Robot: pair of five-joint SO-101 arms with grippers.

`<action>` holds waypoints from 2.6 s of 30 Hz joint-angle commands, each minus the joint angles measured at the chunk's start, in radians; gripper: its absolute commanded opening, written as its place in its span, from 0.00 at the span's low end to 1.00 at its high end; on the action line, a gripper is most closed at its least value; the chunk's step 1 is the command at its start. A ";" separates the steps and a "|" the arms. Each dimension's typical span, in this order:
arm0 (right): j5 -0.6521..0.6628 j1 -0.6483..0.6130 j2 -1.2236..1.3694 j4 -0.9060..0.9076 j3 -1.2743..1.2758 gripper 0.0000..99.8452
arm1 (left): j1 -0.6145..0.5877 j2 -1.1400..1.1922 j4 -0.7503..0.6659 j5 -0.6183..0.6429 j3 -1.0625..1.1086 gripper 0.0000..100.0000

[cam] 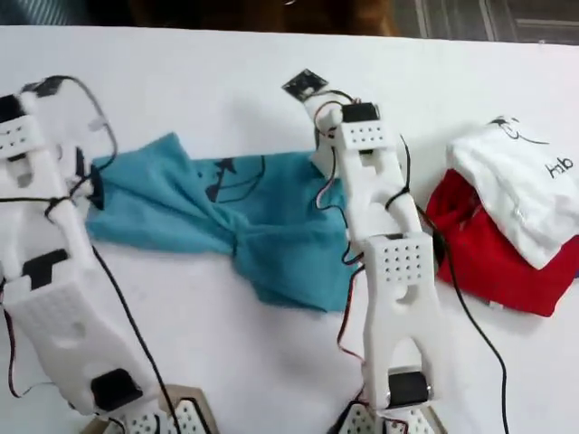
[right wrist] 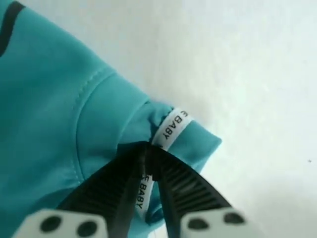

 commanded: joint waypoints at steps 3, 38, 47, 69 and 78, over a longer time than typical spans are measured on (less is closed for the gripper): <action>-0.008 0.021 -0.012 0.002 -0.034 0.02 | -0.112 -0.025 -0.026 0.137 0.064 0.18; -0.008 0.013 -0.007 0.004 -0.101 0.02 | 0.095 0.227 -0.239 0.212 0.166 0.18; -0.008 0.012 -0.002 0.010 -0.095 0.02 | 0.123 0.252 -0.143 0.226 0.097 0.03; -0.008 0.013 0.071 -0.018 -0.104 0.02 | 0.032 0.037 0.017 -0.066 0.050 0.03; -0.008 0.013 0.071 -0.019 -0.104 0.02 | 0.029 -0.132 0.017 -0.091 0.189 0.03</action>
